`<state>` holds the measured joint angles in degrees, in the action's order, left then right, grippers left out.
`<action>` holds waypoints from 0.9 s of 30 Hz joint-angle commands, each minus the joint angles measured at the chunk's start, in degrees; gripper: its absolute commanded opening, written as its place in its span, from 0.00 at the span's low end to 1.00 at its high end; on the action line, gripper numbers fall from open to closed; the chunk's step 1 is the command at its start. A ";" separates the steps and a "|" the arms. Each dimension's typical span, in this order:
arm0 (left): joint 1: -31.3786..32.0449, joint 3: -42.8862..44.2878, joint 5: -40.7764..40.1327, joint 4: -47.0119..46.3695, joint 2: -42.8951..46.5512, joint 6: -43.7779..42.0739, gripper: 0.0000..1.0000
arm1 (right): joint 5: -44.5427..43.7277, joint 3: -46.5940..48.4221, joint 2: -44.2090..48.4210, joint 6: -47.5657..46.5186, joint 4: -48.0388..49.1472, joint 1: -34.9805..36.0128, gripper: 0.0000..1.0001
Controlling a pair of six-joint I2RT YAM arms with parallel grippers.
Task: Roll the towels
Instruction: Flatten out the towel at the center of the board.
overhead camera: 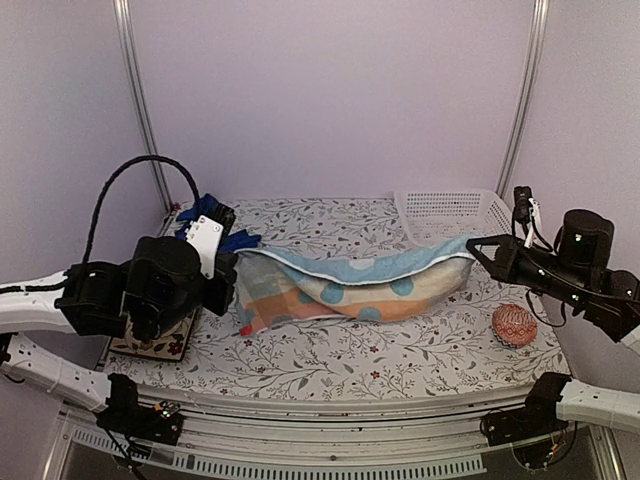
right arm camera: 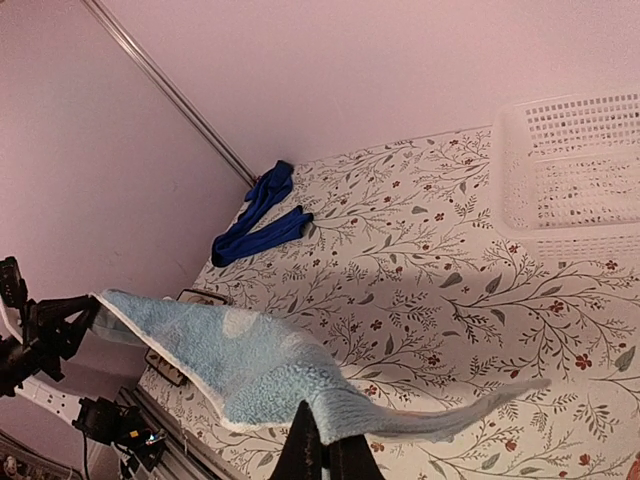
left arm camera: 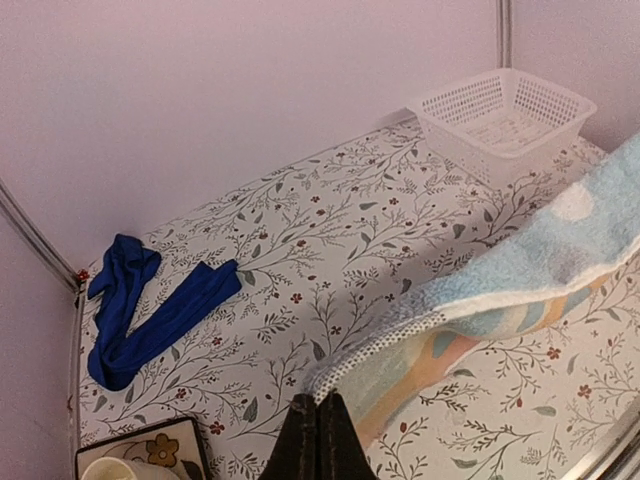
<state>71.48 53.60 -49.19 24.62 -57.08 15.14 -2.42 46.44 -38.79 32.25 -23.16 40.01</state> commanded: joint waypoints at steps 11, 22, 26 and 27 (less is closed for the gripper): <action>-11.77 6.05 -5.47 9.10 -16.56 -1.49 0.00 | -12.32 -0.49 -13.38 1.74 -1.15 -4.10 0.02; -22.41 17.35 0.26 -0.30 -45.04 -10.97 0.00 | -4.21 3.67 -36.91 -3.49 12.09 -14.66 0.02; -22.71 18.49 -1.76 -4.30 -47.90 -13.54 0.00 | -3.03 5.88 -40.97 -3.92 13.48 -15.63 0.02; -22.97 18.05 -2.61 -5.69 -47.94 -14.27 0.00 | -2.54 6.25 -41.78 -4.07 13.72 -15.70 0.02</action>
<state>49.78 70.32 -48.71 24.18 -105.21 4.49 -6.44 49.25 -78.13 29.58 -13.76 25.19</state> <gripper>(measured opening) 0.007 0.021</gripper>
